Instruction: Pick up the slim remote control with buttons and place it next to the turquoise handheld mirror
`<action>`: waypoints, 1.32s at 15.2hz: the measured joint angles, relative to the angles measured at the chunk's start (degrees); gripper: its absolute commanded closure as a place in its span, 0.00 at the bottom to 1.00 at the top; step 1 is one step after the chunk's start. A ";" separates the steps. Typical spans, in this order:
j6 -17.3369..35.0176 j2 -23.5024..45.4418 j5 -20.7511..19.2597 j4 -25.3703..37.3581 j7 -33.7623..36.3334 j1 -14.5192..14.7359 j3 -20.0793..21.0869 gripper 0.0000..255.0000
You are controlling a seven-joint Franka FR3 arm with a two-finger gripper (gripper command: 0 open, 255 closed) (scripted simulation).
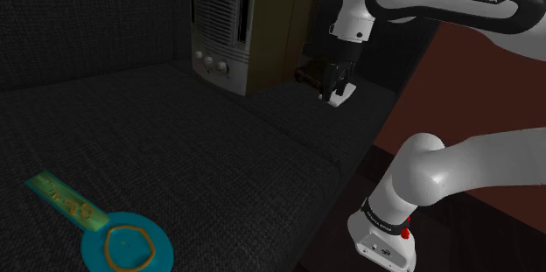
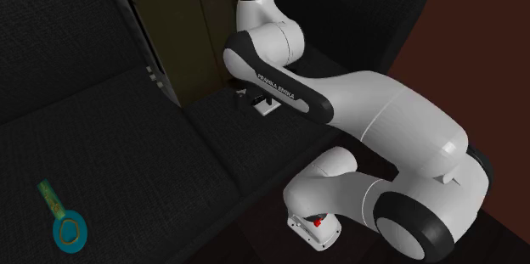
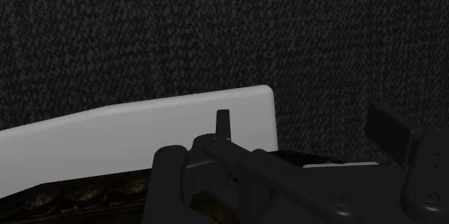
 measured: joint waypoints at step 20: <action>3.58 12.76 -0.85 10.91 29.79 -24.88 -10.84 0.00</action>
